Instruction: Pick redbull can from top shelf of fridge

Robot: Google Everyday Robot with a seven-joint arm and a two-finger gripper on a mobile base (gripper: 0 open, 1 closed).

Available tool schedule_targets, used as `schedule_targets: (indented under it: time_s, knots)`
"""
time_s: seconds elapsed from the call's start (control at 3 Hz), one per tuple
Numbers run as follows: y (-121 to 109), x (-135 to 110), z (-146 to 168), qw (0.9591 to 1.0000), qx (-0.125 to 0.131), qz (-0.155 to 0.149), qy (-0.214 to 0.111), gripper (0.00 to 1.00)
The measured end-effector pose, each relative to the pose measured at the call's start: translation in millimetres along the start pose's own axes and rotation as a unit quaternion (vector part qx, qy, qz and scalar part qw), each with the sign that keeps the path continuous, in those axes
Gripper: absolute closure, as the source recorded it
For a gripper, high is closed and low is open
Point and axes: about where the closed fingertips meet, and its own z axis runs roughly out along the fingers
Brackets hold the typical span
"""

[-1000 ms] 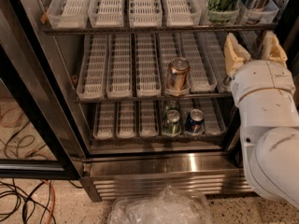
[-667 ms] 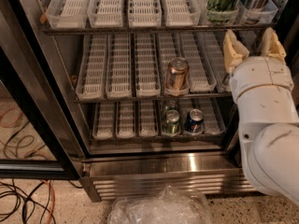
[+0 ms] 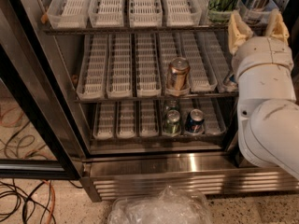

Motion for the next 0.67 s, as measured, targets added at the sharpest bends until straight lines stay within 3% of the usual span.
schedule_targets:
  time_s: [0.33,0.67]
  knots:
    - [8.0,-2.5,24.8,0.9999,-0.008,0.008,-0.009,0.41]
    - [6.6,-1.7,29.3,0.9999,-0.002,0.01,-0.009,0.41]
